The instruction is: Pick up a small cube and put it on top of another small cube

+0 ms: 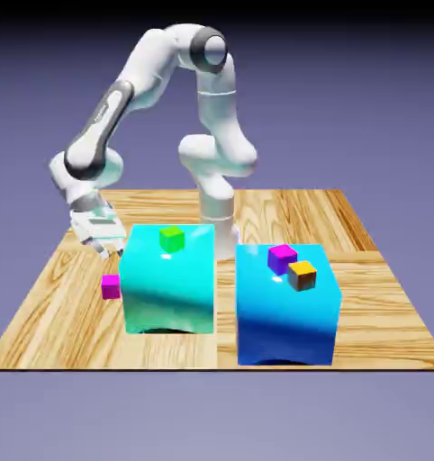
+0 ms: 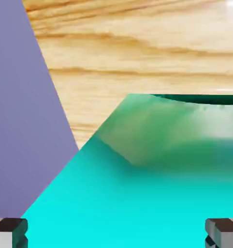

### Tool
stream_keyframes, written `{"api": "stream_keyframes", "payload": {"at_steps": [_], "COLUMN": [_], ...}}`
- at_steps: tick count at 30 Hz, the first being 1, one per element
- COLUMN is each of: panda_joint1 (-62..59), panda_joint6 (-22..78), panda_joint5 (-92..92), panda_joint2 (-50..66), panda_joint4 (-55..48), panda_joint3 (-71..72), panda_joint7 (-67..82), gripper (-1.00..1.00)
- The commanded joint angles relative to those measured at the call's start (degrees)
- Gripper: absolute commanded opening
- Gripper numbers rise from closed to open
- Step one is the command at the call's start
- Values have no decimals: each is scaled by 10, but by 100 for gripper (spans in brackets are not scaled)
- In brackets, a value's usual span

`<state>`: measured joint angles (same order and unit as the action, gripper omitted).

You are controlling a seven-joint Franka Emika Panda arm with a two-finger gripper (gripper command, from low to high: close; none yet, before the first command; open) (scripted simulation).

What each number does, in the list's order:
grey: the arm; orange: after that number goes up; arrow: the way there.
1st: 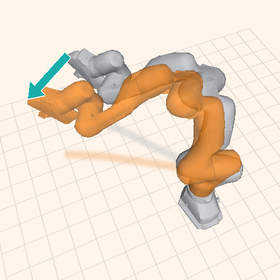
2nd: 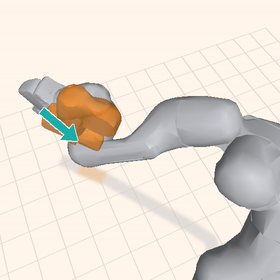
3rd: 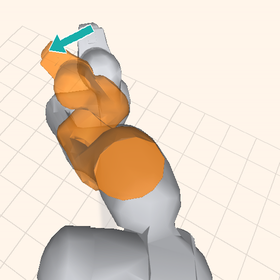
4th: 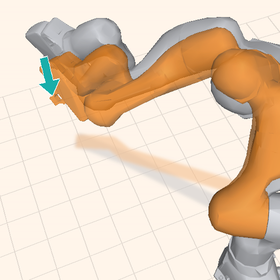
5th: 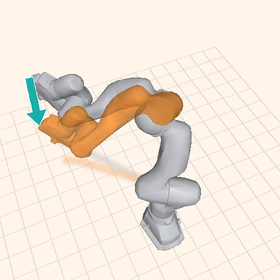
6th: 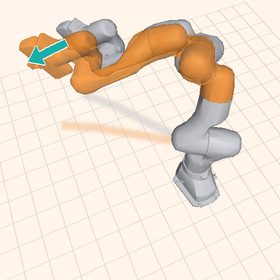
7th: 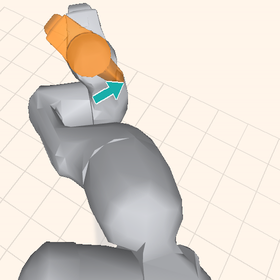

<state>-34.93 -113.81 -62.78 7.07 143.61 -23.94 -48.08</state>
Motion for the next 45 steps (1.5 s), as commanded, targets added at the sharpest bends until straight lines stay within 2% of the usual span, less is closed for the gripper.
{"api": "stream_keyframes", "payload": {"at_steps": [1, 11, 14, 19, 20, 24, 31, 38, 45], "panda_joint1": [-18, -208, -262, -235, -235, -259, -141, 5, 150], "panda_joint6": [24, 257, 281, 263, 263, 279, 317, 331, 328], "panda_joint5": [-25, -271, -299, -381, -381, -307, -142, -55, -28], "panda_joint2": [21, 228, 284, 329, 329, 289, 173, 83, 18], "panda_joint4": [-1, -8, 30, 2, 2, 27, -98, -156, -156], "panda_joint3": [-4, -37, -2, 57, 57, 4, -44, 11, 128], "panda_joint7": [0, 4, 21, 31, 31, 22, -38, -146, -276], "gripper": [0, 0, 0, 0, -100, -100, -100, -100, -100]}}
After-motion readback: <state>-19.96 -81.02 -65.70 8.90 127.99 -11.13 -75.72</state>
